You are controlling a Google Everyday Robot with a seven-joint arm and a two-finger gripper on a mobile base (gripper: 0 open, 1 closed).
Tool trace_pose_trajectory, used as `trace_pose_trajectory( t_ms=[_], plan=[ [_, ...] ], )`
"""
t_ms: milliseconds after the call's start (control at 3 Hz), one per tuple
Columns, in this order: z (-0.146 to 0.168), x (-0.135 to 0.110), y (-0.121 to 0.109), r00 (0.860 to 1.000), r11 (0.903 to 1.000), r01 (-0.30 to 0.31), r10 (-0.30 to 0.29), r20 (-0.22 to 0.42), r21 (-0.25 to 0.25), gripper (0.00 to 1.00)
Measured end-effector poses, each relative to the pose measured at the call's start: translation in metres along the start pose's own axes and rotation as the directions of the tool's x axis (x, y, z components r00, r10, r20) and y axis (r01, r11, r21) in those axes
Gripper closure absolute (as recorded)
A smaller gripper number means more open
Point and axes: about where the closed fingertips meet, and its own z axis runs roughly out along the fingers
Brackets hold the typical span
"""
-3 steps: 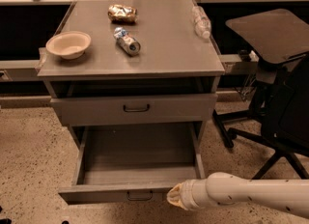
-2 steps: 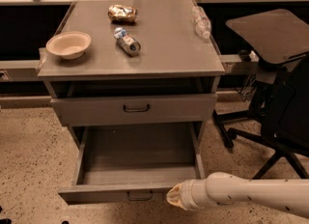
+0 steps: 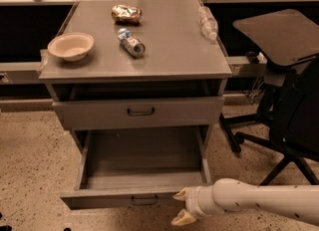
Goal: Close middle drawer
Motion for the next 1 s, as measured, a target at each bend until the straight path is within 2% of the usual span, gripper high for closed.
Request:
trace_pose_trajectory(
  t_ms=[667, 1000],
  plan=[
    [0.0000, 0.0000, 0.0000, 1.000, 1.0000, 0.000, 0.000, 0.000, 0.000, 0.00],
    [0.0017, 0.0009, -0.0011, 0.999, 0.9998, -0.010, 0.011, 0.042, -0.017, 0.17]
  ],
)
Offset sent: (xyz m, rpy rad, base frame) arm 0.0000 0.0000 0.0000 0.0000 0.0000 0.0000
